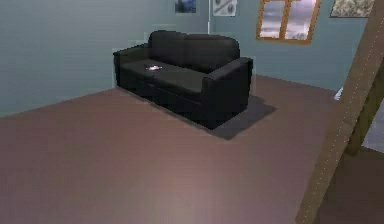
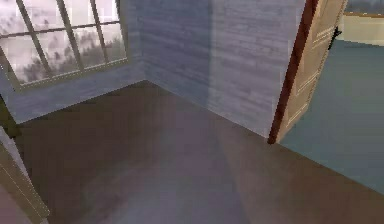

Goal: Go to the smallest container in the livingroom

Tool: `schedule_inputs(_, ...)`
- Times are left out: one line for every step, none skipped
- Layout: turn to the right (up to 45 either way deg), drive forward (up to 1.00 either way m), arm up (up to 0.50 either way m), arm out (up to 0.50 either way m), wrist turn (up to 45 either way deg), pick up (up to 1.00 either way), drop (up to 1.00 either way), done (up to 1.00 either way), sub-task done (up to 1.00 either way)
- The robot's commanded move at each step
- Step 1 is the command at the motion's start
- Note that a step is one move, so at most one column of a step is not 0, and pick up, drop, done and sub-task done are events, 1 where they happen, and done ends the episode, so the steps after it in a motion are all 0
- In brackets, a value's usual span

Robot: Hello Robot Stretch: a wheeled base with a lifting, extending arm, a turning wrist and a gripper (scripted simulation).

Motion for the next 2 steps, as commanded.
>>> schedule_inputs(6.0, 0.0, 0.0, 0.0, 0.0, 0.0, 0.0, 0.0, 0.0)
schedule_inputs(0.0, 1.0, 0.0, 0.0, 0.0, 0.0, 0.0, 0.0, 0.0)
